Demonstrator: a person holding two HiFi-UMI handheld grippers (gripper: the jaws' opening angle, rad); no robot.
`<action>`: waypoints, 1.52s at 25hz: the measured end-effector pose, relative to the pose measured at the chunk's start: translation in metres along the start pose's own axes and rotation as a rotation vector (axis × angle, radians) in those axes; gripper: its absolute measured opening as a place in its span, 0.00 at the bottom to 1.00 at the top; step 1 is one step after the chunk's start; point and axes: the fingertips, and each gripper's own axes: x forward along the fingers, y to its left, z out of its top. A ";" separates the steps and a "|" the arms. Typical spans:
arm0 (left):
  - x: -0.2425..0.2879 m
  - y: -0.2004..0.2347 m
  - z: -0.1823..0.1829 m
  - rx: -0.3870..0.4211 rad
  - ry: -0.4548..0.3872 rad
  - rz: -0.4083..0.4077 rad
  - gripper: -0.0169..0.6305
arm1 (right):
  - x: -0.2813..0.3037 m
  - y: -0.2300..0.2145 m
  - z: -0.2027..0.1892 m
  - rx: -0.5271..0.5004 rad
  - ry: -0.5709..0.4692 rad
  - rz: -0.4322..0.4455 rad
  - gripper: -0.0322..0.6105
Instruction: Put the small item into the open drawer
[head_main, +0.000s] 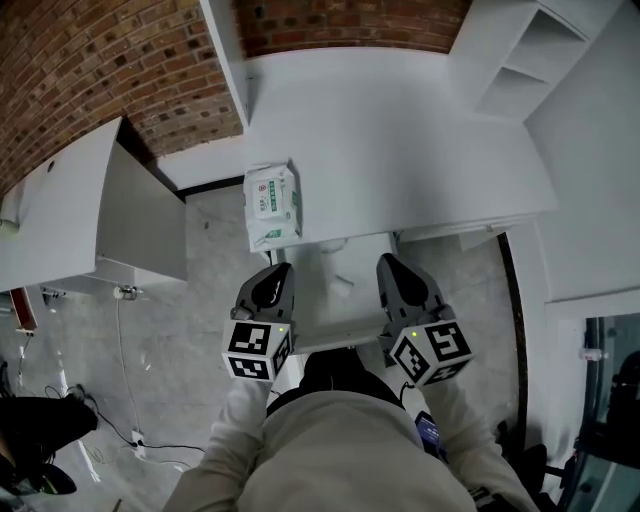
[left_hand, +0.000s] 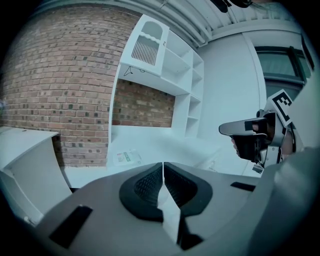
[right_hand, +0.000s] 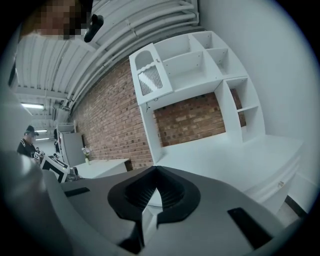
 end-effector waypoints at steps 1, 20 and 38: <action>-0.001 -0.001 0.002 0.003 -0.006 -0.005 0.06 | -0.005 0.002 0.001 -0.008 -0.003 -0.003 0.10; -0.020 0.007 0.029 0.040 -0.090 -0.027 0.06 | -0.054 0.027 0.019 -0.070 -0.098 -0.064 0.09; -0.029 0.017 0.030 0.036 -0.102 -0.002 0.06 | -0.050 0.034 0.013 -0.074 -0.079 -0.048 0.09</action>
